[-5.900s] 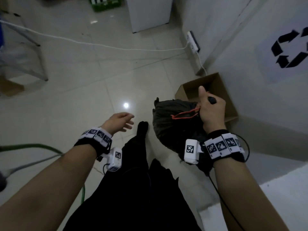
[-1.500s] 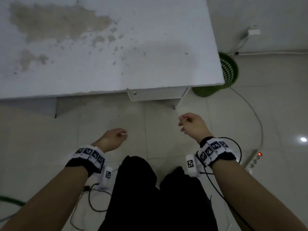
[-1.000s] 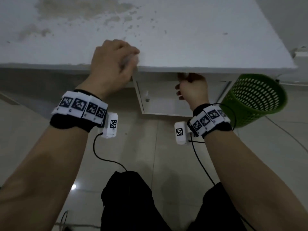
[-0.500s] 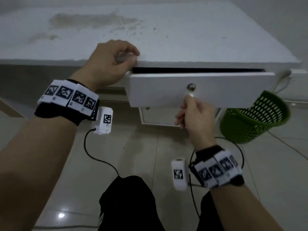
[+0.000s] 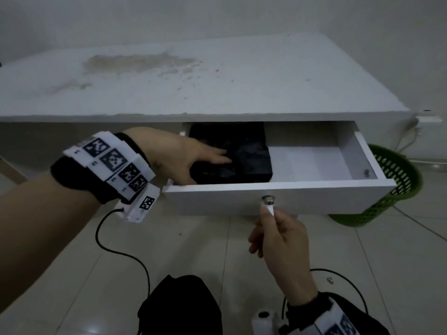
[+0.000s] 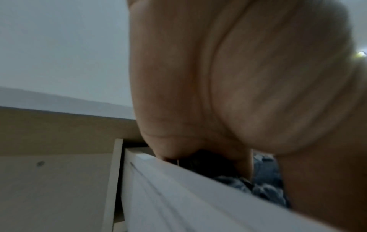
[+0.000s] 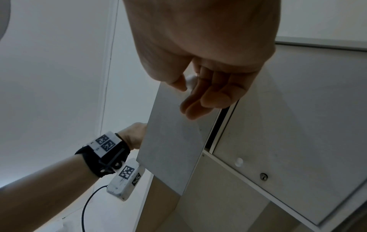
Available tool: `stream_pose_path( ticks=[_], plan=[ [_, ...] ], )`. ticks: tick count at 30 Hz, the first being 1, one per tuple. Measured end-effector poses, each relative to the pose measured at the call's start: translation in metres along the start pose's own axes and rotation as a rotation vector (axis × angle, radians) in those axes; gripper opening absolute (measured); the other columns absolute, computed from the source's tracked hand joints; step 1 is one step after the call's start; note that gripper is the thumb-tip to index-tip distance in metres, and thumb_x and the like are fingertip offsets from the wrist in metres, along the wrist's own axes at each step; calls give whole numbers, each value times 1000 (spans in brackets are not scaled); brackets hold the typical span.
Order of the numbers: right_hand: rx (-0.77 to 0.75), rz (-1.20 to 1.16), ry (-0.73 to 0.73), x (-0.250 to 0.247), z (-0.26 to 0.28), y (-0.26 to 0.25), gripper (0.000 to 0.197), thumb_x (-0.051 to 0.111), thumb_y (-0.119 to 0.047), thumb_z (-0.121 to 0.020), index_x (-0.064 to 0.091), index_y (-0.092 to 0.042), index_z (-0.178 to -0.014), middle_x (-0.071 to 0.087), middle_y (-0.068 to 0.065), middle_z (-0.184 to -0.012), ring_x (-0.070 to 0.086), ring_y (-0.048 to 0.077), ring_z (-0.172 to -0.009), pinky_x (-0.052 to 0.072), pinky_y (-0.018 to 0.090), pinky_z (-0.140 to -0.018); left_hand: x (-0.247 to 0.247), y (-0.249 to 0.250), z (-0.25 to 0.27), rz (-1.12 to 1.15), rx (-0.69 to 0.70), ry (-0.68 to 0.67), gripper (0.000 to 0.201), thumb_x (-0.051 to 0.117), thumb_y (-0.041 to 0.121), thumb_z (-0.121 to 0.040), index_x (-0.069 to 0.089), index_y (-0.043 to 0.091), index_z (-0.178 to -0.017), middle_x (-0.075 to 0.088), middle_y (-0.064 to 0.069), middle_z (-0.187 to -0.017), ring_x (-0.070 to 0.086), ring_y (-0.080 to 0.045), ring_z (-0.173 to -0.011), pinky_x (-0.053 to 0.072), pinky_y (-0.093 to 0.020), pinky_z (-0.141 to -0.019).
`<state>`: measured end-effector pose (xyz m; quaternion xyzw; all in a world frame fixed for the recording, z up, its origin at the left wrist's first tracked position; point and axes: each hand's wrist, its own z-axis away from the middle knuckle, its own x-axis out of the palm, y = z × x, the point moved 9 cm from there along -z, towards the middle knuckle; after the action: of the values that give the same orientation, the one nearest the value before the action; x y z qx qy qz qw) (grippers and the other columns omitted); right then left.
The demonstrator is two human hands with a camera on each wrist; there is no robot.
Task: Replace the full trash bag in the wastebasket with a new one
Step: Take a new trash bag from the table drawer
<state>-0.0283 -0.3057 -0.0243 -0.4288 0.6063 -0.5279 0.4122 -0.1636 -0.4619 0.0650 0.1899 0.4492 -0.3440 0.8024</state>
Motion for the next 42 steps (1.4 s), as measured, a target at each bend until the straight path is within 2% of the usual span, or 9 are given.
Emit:
stream_pose_path(
  ticks=[3, 6, 10, 14, 18, 25, 27, 31, 42],
  plan=[
    [20, -12, -9, 1, 0, 6, 43, 51, -30, -101, 61, -3, -68, 65, 12, -55, 59, 24, -42, 44, 29, -45, -6, -2, -15, -43, -17, 87, 101, 80, 50, -71, 22, 40, -153, 39, 10, -153, 44, -15, -135, 41, -35, -111],
    [40, -18, -6, 1, 0, 10, 43, 52, -31, -101, 61, -4, -68, 65, 11, -54, 60, 22, -41, 43, 27, -45, -18, 2, -24, -175, -56, 226, 109, 83, 46, -68, 20, 25, -155, 45, 2, -144, 48, -19, -128, 44, -33, -106],
    [54, -26, -4, 1, -2, 16, 41, 52, -30, -100, 61, -5, -69, 65, 11, -53, 60, 23, -41, 43, 28, -47, -26, 11, -26, -133, -9, 308, 64, 72, 23, -75, 50, 24, -136, 65, -3, -115, 62, -23, -105, 53, -38, -88],
    [56, -44, -21, 3, -9, 12, 42, 52, -28, -101, 60, -2, -69, 64, 12, -54, 59, 23, -41, 43, 28, -46, -54, 27, 4, -92, 56, 438, 29, 63, 28, -76, 73, 24, -103, 63, 6, -91, 60, -16, -84, 50, -32, -76],
    [42, -48, -40, 11, -19, 8, 44, 52, -27, -101, 57, -3, -64, 64, 12, -53, 58, 23, -40, 42, 28, -44, -115, 37, 72, 20, 99, 689, 17, 59, 29, -71, 70, 17, -77, 55, 10, -69, 55, -4, -63, 42, -26, -60],
    [65, -39, -63, 25, -30, 8, 46, 53, -28, -101, 58, -3, -62, 64, 14, -53, 58, 27, -41, 42, 30, -48, -161, -11, 148, 70, -121, 1067, 18, 66, 25, -79, 64, 8, -83, 60, -4, -73, 63, -25, -63, 45, -30, -58],
    [86, -58, -60, 27, -32, 10, 45, 54, -29, -101, 59, -4, -64, 63, 15, -53, 57, 27, -41, 41, 29, -47, -153, -18, 124, -19, -170, 983, 33, 60, 32, -74, 71, 9, -94, 59, -7, -85, 59, -29, -76, 43, -33, -70],
    [94, -67, -49, 31, -39, 2, 44, 54, -33, -100, 61, -3, -69, 63, 13, -53, 58, 25, -44, 42, 31, -47, -103, -43, 55, -32, -306, 547, 49, 62, 14, -82, 64, 26, -129, 60, -7, -124, 56, -31, -111, 46, -38, -93],
    [120, -27, 65, 41, -159, -27, 40, 44, -36, -103, 59, -8, -79, 67, 12, -64, 57, 22, -42, 39, 23, -36, -99, -53, 50, 16, -302, 596, 49, 58, 18, -90, 57, 29, -137, 59, -4, -125, 54, -29, -112, 45, -38, -92]
  ],
)
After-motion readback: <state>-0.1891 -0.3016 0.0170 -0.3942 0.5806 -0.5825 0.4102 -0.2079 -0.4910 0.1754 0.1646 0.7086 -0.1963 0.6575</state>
